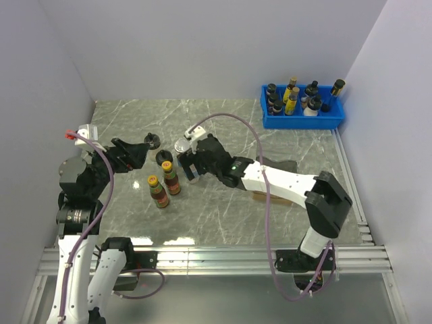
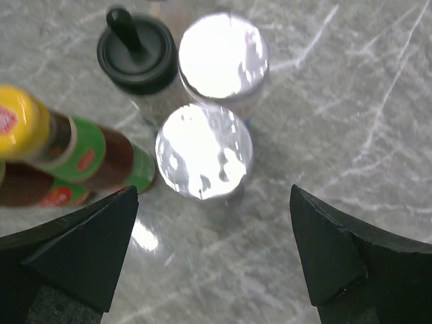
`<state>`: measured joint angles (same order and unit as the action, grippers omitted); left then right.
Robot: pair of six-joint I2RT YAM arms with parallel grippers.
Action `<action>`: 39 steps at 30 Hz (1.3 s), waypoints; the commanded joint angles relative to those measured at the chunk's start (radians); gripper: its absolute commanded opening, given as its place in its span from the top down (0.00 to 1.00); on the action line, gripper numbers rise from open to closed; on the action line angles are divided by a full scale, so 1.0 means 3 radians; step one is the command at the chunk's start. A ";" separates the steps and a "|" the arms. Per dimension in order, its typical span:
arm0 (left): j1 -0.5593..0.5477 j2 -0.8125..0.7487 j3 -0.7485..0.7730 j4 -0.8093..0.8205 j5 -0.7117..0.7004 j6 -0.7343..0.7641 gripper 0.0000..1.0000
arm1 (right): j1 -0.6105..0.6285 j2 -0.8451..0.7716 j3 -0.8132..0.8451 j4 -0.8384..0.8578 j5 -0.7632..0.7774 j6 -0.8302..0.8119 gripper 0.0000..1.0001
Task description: Organize the condiment bottles
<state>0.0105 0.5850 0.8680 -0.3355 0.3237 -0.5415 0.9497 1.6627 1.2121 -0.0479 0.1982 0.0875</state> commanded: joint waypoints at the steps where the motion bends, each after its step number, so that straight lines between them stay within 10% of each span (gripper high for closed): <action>1: -0.0009 -0.0038 -0.0025 0.0040 -0.0015 0.0031 0.01 | 0.0020 0.0215 0.0326 0.0022 0.0132 -0.0031 0.00; 11: -0.0009 -0.0084 -0.0035 -0.0022 -0.0036 0.0061 0.01 | 0.0000 0.0619 0.0740 -0.0183 0.0229 0.0132 0.17; 21: -0.0009 -0.0099 0.0001 -0.0093 -0.0036 0.0067 0.01 | -0.0021 0.0012 0.0261 -0.0423 0.0372 0.0383 1.00; 32: -0.0009 -0.0007 -0.0107 0.0121 0.0041 -0.0041 0.01 | -0.0843 -0.1471 -0.0420 -0.0761 0.0510 0.0777 1.00; 39: -0.0009 0.0049 -0.0096 0.0137 0.0056 -0.0077 0.01 | -0.1579 -0.1385 -0.0175 -0.1109 0.0991 0.0986 1.00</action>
<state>0.0105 0.6010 0.8371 -0.3408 0.3267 -0.5468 0.5629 1.2278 1.1160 -0.3580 0.4217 0.3267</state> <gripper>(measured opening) 0.994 0.672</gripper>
